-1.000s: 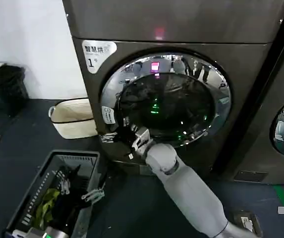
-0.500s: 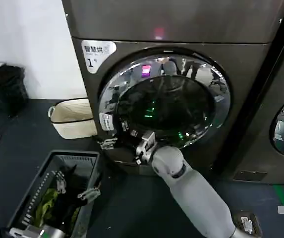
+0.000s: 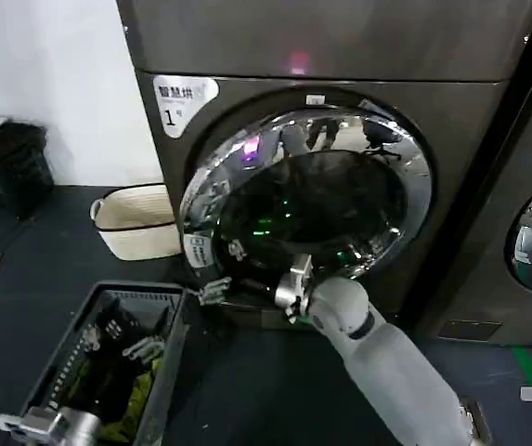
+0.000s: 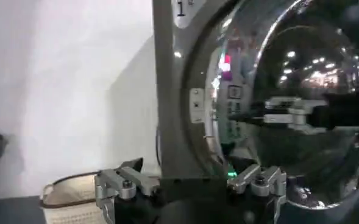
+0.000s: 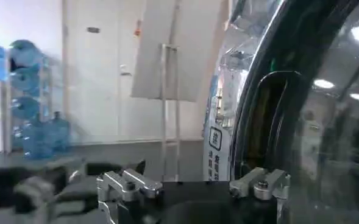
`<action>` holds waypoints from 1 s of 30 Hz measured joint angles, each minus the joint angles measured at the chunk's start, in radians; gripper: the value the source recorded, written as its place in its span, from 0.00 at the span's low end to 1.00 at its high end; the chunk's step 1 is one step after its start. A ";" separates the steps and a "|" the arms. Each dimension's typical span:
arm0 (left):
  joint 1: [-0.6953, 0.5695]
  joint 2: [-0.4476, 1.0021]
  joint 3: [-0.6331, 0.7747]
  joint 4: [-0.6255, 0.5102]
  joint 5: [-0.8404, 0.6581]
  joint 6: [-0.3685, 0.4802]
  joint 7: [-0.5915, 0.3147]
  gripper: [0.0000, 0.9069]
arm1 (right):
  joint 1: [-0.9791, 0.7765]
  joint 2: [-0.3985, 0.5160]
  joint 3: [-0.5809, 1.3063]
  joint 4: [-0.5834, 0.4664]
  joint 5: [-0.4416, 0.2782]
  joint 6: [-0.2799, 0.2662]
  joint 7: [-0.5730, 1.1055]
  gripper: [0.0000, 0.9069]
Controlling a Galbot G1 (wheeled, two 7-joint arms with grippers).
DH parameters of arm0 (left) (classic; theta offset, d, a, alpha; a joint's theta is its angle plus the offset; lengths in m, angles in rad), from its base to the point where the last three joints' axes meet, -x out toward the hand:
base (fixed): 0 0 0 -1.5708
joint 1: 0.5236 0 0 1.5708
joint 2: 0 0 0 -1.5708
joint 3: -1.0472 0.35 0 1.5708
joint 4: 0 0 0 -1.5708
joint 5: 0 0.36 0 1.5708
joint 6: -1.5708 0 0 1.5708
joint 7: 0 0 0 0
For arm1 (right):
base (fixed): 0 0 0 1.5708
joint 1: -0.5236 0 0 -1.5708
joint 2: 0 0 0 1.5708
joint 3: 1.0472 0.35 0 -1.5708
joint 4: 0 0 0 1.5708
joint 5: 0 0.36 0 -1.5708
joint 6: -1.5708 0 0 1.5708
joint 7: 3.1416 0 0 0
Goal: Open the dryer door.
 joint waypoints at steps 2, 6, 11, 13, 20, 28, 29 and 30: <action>-0.011 0.009 -0.018 0.007 -0.014 0.006 -0.001 1.00 | -0.005 -0.007 0.007 0.009 0.006 0.002 -0.012 1.00; -0.034 0.023 -0.047 0.019 -0.026 0.010 0.003 1.00 | -0.016 -0.028 0.011 0.026 0.012 0.031 -0.050 1.00; -0.052 0.035 -0.076 0.036 -0.043 0.001 0.012 1.00 | -0.037 -0.063 0.023 0.049 0.023 0.049 -0.103 1.00; -0.062 0.041 -0.087 0.043 -0.054 -0.002 0.018 1.00 | -0.046 -0.074 0.030 0.057 0.029 0.051 -0.126 1.00; -0.093 0.065 -0.117 0.060 -0.087 0.003 0.025 1.00 | -0.078 -0.113 0.062 0.081 0.047 0.059 -0.221 1.00; -0.113 0.079 -0.121 0.062 -0.102 0.007 0.025 1.00 | -0.107 -0.151 0.100 0.100 0.053 0.081 -0.335 1.00; -0.116 0.081 -0.122 0.063 -0.104 0.008 0.024 1.00 | -0.111 -0.156 0.106 0.102 0.053 0.083 -0.349 1.00; -0.119 0.084 -0.122 0.064 -0.105 0.008 0.024 1.00 | -0.114 -0.160 0.111 0.103 0.053 0.084 -0.360 1.00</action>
